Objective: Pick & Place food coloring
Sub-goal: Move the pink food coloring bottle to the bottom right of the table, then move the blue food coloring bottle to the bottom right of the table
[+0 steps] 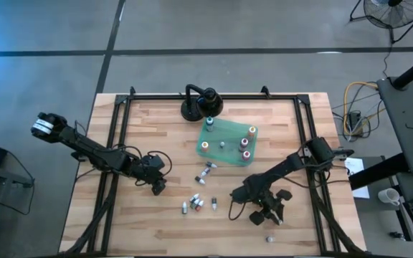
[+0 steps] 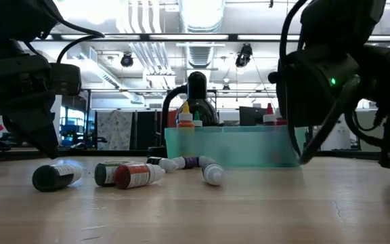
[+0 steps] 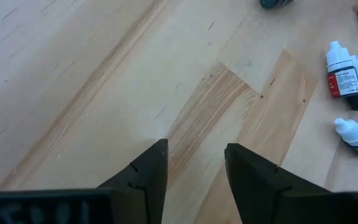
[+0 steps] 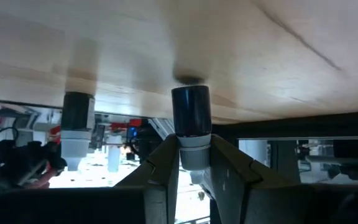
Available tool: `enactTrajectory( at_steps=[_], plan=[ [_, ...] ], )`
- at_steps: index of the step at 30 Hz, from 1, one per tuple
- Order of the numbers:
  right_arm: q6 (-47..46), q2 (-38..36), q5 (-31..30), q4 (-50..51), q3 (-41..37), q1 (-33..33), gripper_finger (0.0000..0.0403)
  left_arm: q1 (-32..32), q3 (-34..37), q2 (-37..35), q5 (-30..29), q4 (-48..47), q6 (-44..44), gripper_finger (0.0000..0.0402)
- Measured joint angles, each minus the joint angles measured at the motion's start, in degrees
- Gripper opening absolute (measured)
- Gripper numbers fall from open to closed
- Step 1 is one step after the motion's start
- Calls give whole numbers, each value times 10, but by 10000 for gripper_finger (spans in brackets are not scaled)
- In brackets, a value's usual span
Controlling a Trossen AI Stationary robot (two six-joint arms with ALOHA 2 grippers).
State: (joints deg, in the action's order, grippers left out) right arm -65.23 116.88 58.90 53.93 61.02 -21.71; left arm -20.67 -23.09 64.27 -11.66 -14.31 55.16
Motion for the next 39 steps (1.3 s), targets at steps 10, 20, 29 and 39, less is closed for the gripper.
enactTrajectory(
  at_steps=[10, 20, 29, 39],
  plan=[
    [-23, 0, 9, -37, -12, 0, 66, 0, 0, 0, 0, 0, -2, 133],
    [-17, -2, -4, -53, -3, 0, 69, 0, 0, 0, 0, 0, -11, 133],
    [-25, 0, -63, -57, 3, 1, 133, 0, 0, 0, 0, 0, -11, 133],
    [-36, -1, -130, -49, 28, 1, 191, 0, 0, 0, 0, 0, -12, 133]
  ],
)
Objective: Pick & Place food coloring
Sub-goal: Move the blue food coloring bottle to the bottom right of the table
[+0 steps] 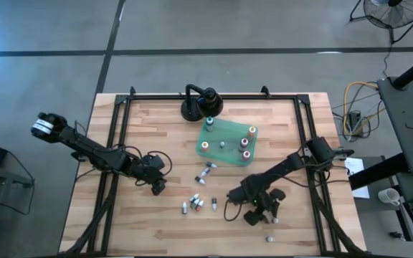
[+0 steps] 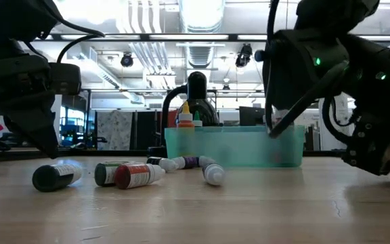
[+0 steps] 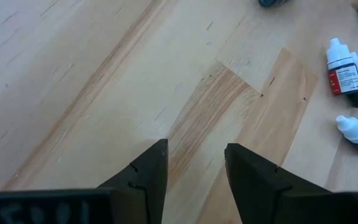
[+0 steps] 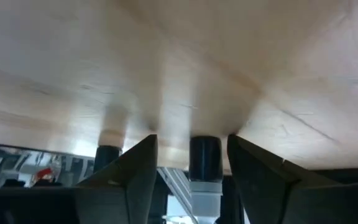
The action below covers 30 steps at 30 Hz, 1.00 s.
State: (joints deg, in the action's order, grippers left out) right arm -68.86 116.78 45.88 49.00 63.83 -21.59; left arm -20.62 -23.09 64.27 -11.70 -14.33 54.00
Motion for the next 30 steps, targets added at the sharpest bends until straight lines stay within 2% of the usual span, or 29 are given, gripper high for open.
enactTrajectory(
  at_steps=[9, 12, 16, 23, 26, 30],
  plan=[
    [-16, -2, -89, 18, 31, -3, 210, 0, 0, 0, 0, 0, -4, 133],
    [-17, -5, -136, 34, 50, -13, 210, 0, 0, 0, 0, -2, -4, 133],
    [-29, -16, -223, 47, 78, -34, 210, 0, 0, 0, 0, -2, -4, 133],
    [-57, -60, -437, 41, 134, -70, 210, 0, 0, 0, 0, -2, -4, 133],
    [11, -74, -532, 27, 163, -87, 210, 0, 0, 0, 0, -2, -3, 133],
    [213, -76, -613, -28, 184, -96, 210, 0, 0, 0, 0, 1, -3, 133]
  ],
)
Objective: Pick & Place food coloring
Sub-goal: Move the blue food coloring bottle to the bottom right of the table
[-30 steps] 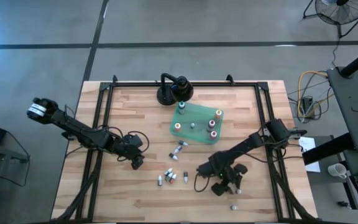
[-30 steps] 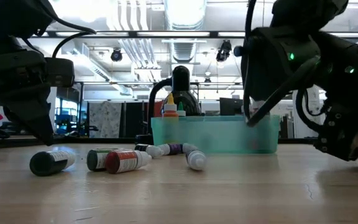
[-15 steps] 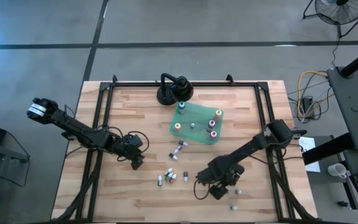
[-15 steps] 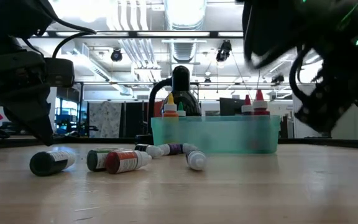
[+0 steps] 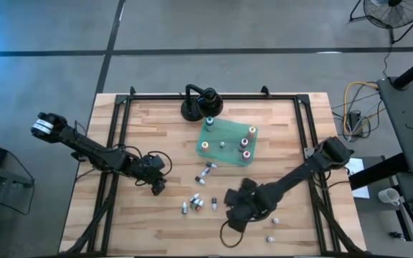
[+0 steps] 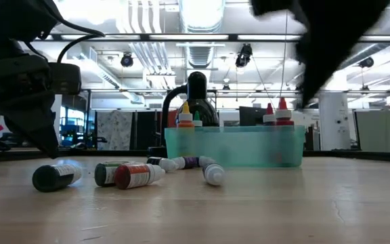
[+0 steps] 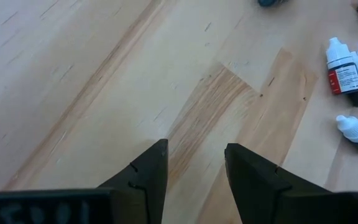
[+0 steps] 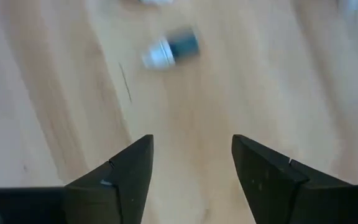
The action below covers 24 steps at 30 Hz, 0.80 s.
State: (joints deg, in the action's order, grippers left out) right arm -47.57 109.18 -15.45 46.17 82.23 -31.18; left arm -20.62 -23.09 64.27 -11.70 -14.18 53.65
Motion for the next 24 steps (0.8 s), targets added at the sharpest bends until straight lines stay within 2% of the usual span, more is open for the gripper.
enactTrajectory(
  at_steps=[3, 7, 12, 15, 24],
  plan=[
    [126, 8, -11, -53, 5, 0, 210, 0, 0, 0, 0, 2, 1, 133],
    [230, 26, -14, -93, 4, 3, 210, 0, 0, 0, 0, 5, 6, 133],
    [426, 46, -14, -96, 8, 8, 210, 0, 0, 0, 0, 8, 8, 133],
    [494, 47, -6, -98, 11, 18, 210, 0, 0, 0, 0, 7, 8, 133],
    [665, 47, 129, -97, 11, 74, 203, 0, 0, 0, 0, 6, 22, 133]
  ],
)
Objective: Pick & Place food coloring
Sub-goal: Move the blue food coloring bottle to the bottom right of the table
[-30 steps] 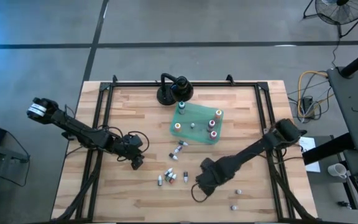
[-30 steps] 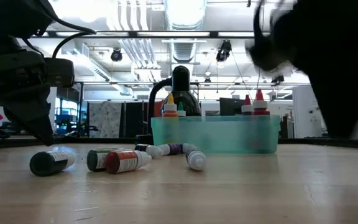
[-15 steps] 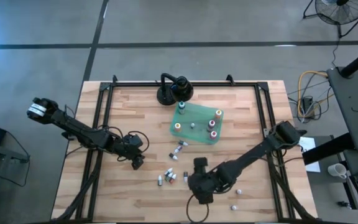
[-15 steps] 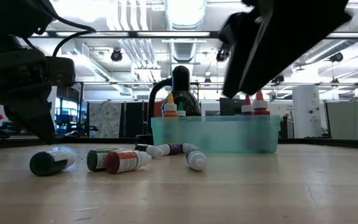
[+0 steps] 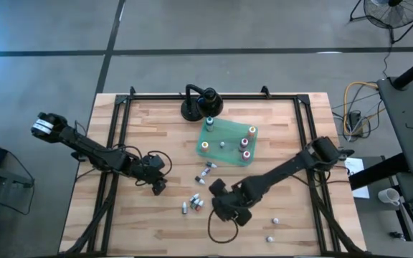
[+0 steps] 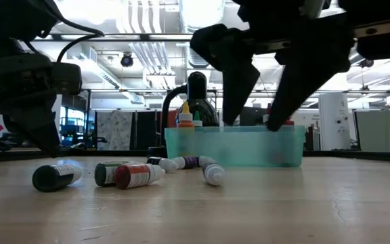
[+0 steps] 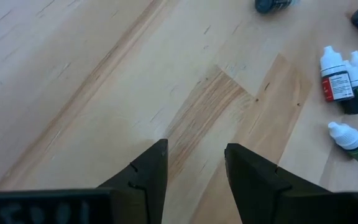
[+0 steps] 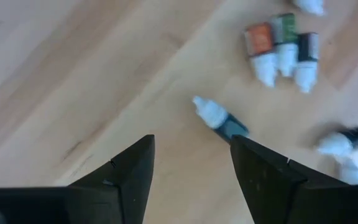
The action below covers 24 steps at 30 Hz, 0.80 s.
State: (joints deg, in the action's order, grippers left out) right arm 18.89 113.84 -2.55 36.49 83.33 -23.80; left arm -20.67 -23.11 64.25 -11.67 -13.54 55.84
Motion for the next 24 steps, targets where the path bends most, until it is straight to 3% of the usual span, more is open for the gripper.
enactTrajectory(
  at_steps=[15, 20, 24],
  plan=[
    [77, 2, 11, -74, 0, 35, 203, 0, 0, -1, 32, 1, 63, 133],
    [201, 6, 12, -71, -1, 36, 203, 0, 0, -1, 63, 3, 102, 133],
    [229, 6, 20, -66, -1, 48, 203, 0, 0, -1, 66, 3, 160, 133]
  ],
)
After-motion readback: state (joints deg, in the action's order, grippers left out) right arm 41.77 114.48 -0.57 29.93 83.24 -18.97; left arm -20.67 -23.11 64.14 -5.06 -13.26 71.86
